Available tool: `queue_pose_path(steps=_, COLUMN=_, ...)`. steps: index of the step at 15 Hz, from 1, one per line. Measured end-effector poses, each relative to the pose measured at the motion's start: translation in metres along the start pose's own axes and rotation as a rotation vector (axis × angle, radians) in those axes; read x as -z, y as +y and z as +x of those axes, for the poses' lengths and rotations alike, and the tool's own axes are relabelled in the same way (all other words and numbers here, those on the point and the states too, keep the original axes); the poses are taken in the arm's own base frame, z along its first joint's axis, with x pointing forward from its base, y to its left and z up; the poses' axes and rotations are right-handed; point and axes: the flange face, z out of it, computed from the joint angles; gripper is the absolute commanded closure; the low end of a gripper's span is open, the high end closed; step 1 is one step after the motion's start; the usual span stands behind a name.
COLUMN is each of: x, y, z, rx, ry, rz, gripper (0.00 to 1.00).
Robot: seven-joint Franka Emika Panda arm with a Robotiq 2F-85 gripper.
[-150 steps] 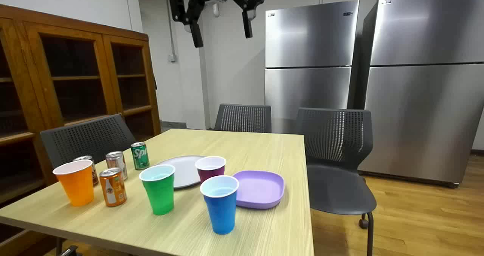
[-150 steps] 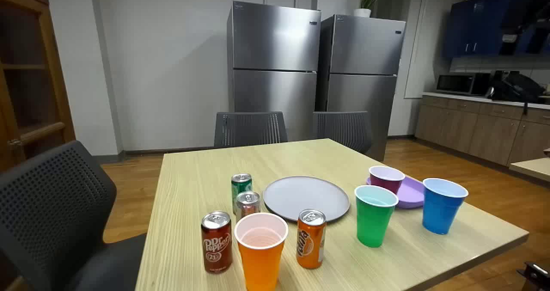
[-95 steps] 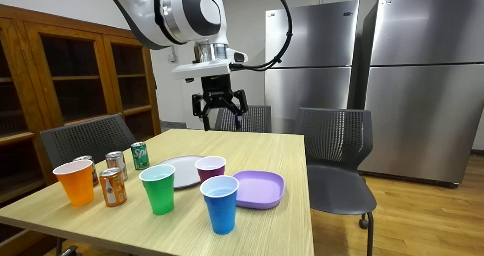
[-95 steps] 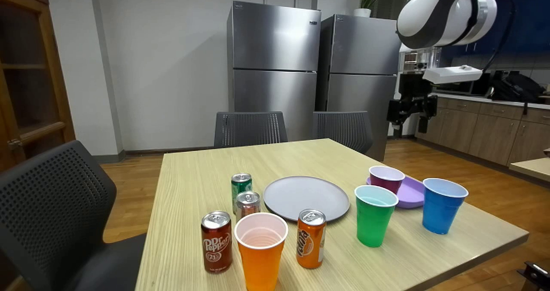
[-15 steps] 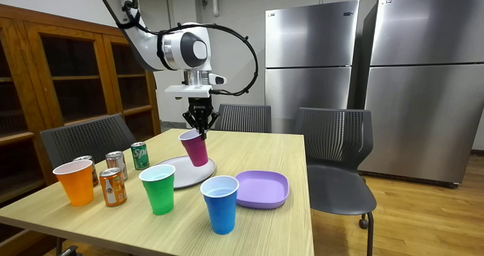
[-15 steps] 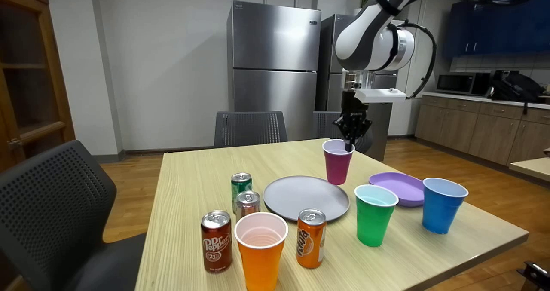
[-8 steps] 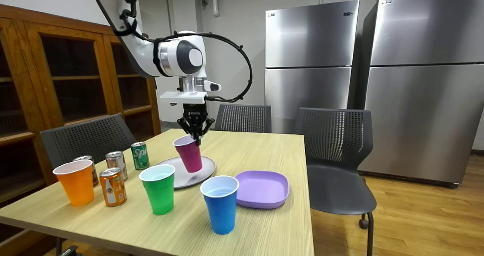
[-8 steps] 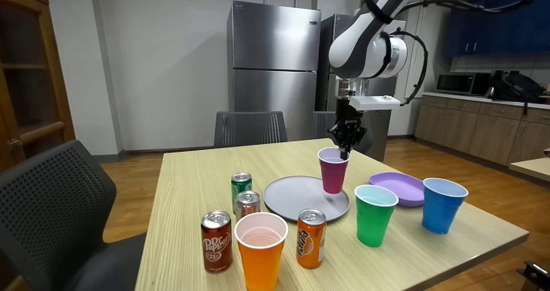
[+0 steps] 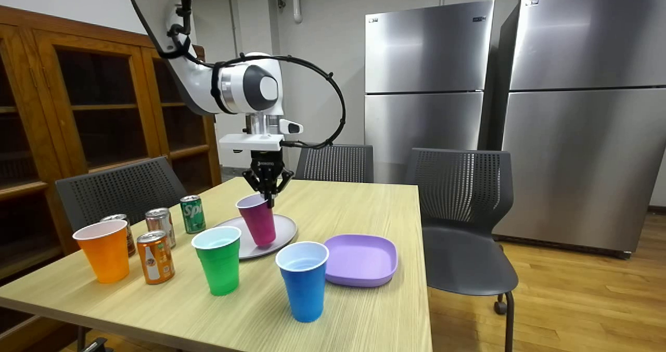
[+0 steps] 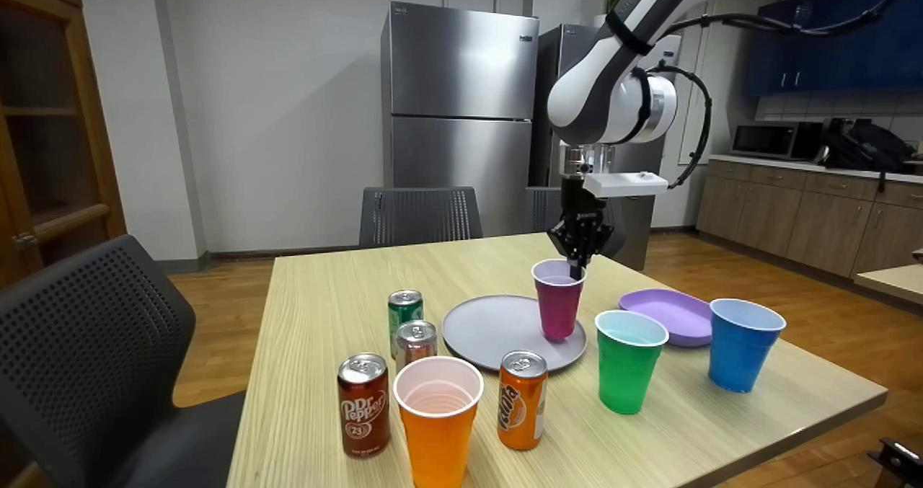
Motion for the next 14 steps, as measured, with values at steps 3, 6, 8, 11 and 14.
queue_pose_path(steps=3, x=-0.0042, y=-0.0002, z=0.0018, rx=0.000, ry=-0.004, rz=0.001, gripper=0.99)
queue_pose_path(steps=6, x=-0.0064, y=-0.0002, z=0.0033, rx=0.001, ry=-0.006, rz=0.001, gripper=0.99)
queue_pose_path(steps=8, x=-0.0078, y=-0.0002, z=0.0042, rx=0.001, ry=-0.007, rz=0.001, gripper=0.69)
queue_pose_path(steps=11, x=-0.0100, y=-0.0003, z=0.0053, rx=0.001, ry=-0.010, rz=0.002, gripper=0.48)
queue_pose_path(steps=14, x=-0.0112, y=-0.0003, z=0.0060, rx=0.001, ry=-0.011, rz=0.002, gripper=0.26)
